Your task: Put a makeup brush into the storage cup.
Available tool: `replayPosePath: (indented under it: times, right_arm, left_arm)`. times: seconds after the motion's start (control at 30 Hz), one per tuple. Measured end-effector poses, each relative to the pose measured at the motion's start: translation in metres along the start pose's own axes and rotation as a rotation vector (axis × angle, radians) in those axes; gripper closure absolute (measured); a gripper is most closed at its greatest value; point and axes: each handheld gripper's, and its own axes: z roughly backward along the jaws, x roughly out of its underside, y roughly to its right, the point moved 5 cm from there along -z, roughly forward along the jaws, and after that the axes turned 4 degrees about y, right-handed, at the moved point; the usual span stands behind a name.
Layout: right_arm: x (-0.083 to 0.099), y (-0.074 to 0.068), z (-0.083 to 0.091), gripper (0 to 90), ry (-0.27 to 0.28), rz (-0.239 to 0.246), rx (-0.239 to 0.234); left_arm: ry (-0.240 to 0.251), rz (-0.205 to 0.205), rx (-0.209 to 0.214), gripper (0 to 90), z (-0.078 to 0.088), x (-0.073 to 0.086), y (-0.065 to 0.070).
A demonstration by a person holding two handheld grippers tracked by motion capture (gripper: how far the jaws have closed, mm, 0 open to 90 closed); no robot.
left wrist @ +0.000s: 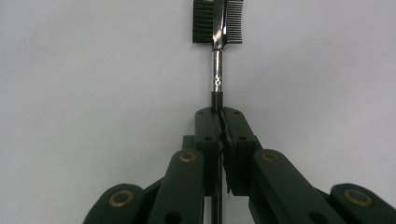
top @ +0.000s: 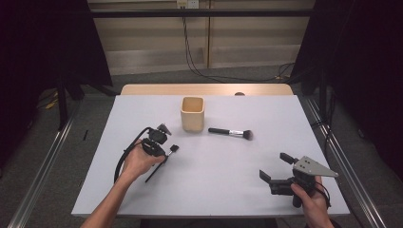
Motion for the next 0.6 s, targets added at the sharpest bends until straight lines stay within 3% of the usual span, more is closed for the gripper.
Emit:
replayPosePath:
  times: [0.27, 0.6]
  right_arm:
    - [0.000, 0.000, -0.001, 0.0, -0.004, 0.002, -0.001]
    - [0.000, 0.000, 0.000, 0.0, -0.003, -0.001, 0.001]
  left_arm:
    - [0.096, 0.022, 0.023, 85.9, 0.010, -0.003, -0.002]
    - [0.230, 0.001, 0.039, 85.9, 0.026, -0.006, 0.000]
